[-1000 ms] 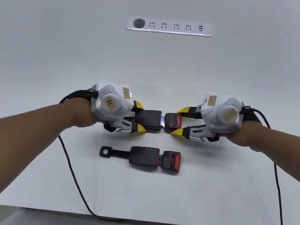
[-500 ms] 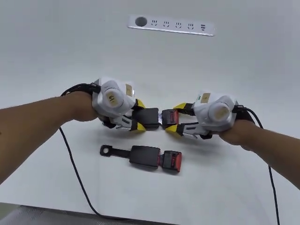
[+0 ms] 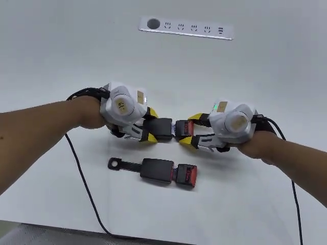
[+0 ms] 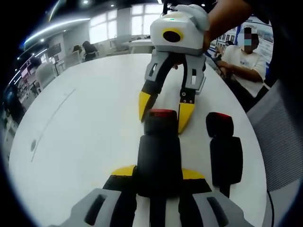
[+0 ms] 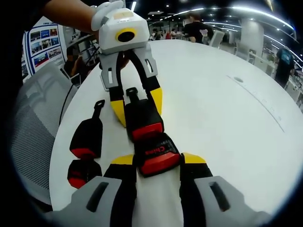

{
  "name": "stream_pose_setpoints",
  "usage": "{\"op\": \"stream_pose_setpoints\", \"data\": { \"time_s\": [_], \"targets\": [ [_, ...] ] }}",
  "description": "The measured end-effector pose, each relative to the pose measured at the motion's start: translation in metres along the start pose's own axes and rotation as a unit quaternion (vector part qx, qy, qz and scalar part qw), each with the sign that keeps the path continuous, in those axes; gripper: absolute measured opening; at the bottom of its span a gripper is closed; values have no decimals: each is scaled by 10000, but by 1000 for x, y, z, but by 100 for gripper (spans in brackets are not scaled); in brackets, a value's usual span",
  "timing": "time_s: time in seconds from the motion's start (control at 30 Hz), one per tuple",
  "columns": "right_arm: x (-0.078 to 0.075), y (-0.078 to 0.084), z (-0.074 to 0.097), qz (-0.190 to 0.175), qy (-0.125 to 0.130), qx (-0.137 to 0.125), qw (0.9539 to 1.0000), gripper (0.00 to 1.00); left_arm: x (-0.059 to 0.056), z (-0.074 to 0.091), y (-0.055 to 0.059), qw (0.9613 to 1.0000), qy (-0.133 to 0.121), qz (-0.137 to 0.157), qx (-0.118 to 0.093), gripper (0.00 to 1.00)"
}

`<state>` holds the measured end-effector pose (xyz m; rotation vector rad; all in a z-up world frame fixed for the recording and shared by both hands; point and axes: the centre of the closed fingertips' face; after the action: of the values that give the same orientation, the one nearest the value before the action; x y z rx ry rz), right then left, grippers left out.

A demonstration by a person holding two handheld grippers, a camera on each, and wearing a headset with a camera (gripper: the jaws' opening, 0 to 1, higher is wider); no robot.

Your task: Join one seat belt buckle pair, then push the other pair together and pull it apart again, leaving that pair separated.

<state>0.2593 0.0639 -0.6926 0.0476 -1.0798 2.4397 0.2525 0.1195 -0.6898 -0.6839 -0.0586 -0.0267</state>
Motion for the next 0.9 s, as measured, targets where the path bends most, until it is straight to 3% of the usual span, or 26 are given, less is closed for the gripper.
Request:
{"op": "stream_pose_setpoints", "data": {
  "time_s": [0.5,0.9],
  "targets": [
    [2,0,0,12,49,11,10000,34,0,0,1,9998,136,-152,76,34],
    [3,2,0,225,108,64,9997,34,-2,0,1,9992,228,-309,120,35]
  ]
}}
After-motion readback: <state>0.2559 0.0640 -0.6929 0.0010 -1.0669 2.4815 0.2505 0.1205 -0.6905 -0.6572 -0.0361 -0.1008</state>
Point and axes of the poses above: the centre of the closed fingertips' face, and the gripper's own axes: z roughly backward along the fingers, x roughly to its left, y roughly out of its underside, and after that the axes turned 11 degrees about -z, right-handed
